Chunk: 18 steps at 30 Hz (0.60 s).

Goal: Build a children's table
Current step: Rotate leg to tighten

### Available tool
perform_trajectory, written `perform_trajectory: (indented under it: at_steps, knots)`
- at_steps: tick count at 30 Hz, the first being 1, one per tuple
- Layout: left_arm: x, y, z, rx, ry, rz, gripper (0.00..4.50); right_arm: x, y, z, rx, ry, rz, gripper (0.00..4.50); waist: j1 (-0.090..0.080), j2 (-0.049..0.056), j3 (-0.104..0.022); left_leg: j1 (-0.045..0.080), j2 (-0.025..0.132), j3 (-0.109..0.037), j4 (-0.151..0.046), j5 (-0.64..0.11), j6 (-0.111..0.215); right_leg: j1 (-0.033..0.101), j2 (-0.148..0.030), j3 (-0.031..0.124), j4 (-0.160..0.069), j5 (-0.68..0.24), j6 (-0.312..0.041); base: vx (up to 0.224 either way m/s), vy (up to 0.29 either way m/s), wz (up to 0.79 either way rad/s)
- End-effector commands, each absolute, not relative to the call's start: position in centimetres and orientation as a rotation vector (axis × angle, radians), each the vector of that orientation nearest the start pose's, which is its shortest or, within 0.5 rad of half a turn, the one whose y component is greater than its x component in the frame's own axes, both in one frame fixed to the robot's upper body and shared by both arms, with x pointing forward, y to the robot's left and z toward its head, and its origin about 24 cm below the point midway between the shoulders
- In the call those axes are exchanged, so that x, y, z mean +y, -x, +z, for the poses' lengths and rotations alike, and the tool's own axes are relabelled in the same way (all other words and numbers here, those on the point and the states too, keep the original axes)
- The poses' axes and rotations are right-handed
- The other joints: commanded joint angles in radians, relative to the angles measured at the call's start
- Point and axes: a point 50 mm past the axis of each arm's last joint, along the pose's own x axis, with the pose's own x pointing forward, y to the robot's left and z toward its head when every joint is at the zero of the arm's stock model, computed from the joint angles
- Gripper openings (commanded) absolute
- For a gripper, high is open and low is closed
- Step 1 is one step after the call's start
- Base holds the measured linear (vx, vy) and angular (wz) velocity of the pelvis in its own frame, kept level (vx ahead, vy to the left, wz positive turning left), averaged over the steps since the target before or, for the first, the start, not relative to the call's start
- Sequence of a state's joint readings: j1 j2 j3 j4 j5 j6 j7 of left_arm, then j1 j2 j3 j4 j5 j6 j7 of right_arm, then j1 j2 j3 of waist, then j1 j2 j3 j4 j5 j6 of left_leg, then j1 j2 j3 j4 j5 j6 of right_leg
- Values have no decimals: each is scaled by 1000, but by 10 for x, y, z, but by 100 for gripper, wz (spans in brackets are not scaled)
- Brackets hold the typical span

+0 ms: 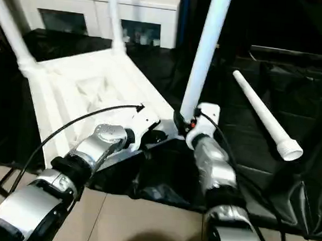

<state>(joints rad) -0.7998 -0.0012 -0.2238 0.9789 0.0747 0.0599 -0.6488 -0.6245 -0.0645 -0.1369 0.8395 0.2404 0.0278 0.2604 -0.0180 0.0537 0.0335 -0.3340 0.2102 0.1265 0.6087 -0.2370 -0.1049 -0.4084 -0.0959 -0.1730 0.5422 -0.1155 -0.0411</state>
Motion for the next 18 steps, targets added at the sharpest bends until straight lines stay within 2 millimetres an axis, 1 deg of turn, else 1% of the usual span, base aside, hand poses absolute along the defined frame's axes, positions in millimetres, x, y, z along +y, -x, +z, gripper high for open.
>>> perform_trajectory:
  at_steps: [1,3,4,5,6,7,8,9,10,11,12,13,14,16,17,18]
  knots:
    - [16,-349,72,195,-278,-1082,0,-135,-343,5,365,-263,210,271,13,-10,-70,-28,-4,21,-66,-96,142,81,-55,45,-58,-346,-144,0,0,0]
    - [15,-347,70,196,-279,-1102,0,-135,-345,9,335,-254,207,271,15,-8,-73,-31,-2,19,-65,-56,153,83,-55,46,-52,-316,-151,0,0,0]
    - [15,-346,69,198,-280,-1109,0,-136,-346,10,323,-253,203,306,15,-7,-72,-31,-1,19,-65,-50,156,82,-54,46,-52,-309,-153,0,0,0]
    - [15,-346,69,199,-280,-1114,0,-136,-347,12,314,-260,203,327,16,-7,-72,-30,0,19,-65,-47,158,81,-54,46,-51,-305,-156,0,0,0]
    - [15,-345,69,200,-281,-1115,0,-136,-348,12,312,-262,203,341,15,-6,-71,-29,1,19,-66,-50,159,80,-53,46,-51,-306,-160,0,0,0]
    - [16,-344,67,203,-281,-1123,0,-137,-349,15,293,-286,204,343,14,-7,-71,-27,2,20,-67,-59,158,80,-53,47,-52,-313,-161,0,0,0]
    - [17,-343,66,205,-286,-1137,0,-138,-351,20,265,-298,209,343,21,-7,-71,-23,3,21,-67,-61,159,76,-55,49,-55,-321,-166,0,0,0]
    - [18,-343,66,205,-289,-1146,0,-140,-353,25,235,-317,218,366,24,-7,-71,-23,5,22,-67,-60,159,76,-56,50,-53,-317,-168,0,0,0]
    - [18,-342,65,206,-291,-1149,0,-141,-354,27,223,-325,222,378,33,-6,-72,-21,6,22,-68,-53,161,76,-55,51,-50,-303,-171,0,0,0]
    - [19,-341,64,206,-295,-1165,0,-142,-356,32,194,-342,231,378,39,-10,-72,-18,10,24,-68,-50,166,73,-56,54,-47,-285,-180,0,0,0]
    - [19,-341,64,206,-295,-1165,0,-142,-356,32,194,-342,231,378,41,-9,-73,-20,10,22,-68,-40,167,76,-57,55,-41,-272,-185,0,0,0]
    - [22,-340,63,207,-298,-1175,0,-144,-357,37,162,-349,254,378,45,-9,-73,-24,7,23,-67,-21,172,77,-55,56,-39,-260,-183,0,0,0]
    - [22,-340,63,207,-298,-1175,0,-144,-357,37,162,-349,254,378,51,-10,-75,-25,8,24,-66,-5,178,78,-57,58,-34,-249,-184,0,0,0]
    - [29,-337,58,215,-312,-1206,0,-149,-352,45,113,-320,373,378,56,-10,-74,-24,6,27,-64,5,189,76,-55,60,-35,-244,-182,0,0,0]
    - [31,-336,57,218,-318,-1216,0,-150,-350,47,101,-304,421,378,58,-10,-75,-23,6,27,-64,7,195,77,-53,60,-34,-238,-183,0,0,0]
    - [35,-334,55,228,-323,-1247,0,-154,-342,48,95,-254,510,378,65,-13,-75,-23,8,28,-62,21,217,75,-52,61,-30,-215,-186,0,0,0]
